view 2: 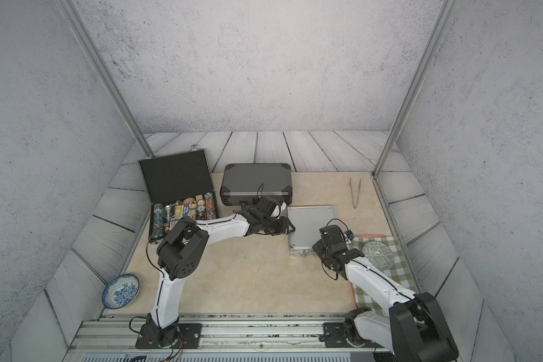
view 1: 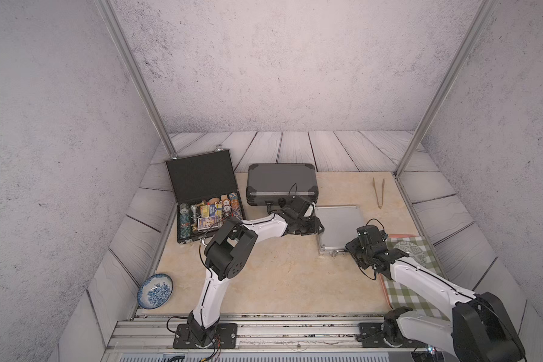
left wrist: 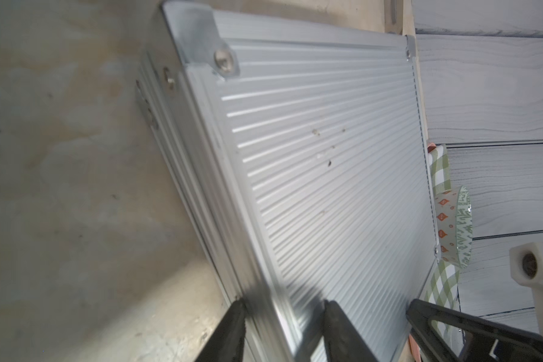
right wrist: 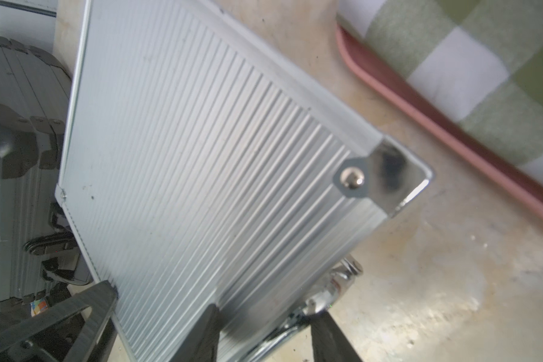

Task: Close the poker set cases
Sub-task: Move the poker set case to the center of the board.

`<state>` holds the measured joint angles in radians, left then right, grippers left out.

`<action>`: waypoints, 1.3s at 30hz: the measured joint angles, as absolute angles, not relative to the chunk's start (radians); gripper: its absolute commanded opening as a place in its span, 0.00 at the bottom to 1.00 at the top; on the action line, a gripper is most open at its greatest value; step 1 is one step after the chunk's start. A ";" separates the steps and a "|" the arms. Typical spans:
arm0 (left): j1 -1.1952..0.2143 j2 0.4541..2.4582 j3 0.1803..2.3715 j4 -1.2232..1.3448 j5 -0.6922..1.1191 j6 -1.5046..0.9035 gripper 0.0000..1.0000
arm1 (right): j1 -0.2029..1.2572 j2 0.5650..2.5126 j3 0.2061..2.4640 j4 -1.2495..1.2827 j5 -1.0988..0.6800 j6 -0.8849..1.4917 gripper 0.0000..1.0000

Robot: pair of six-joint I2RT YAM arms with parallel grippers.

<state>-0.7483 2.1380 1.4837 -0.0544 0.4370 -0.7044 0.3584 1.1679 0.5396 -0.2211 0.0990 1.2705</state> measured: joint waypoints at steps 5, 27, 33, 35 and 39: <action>-0.738 2.179 1.554 -0.086 0.439 -0.688 0.43 | 0.358 1.193 0.551 -0.203 0.100 1.271 0.47; -0.691 2.298 1.728 -0.117 0.494 -0.673 0.43 | 0.354 1.282 0.619 -0.198 0.109 1.279 0.48; -0.677 2.334 1.784 -0.127 0.498 -0.672 0.43 | 0.354 1.319 0.639 -0.172 0.109 1.290 0.48; -0.674 2.353 1.815 -0.138 0.500 -0.670 0.43 | 0.354 1.329 0.647 -0.168 0.109 1.292 0.49; -0.669 2.378 1.863 -0.158 0.502 -0.665 0.45 | 0.352 1.348 0.660 -0.163 0.112 1.297 0.50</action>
<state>-0.6693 2.3779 1.8626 -0.1577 0.5018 -0.6651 0.3515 1.3476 0.6598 -0.1627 0.1116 1.2972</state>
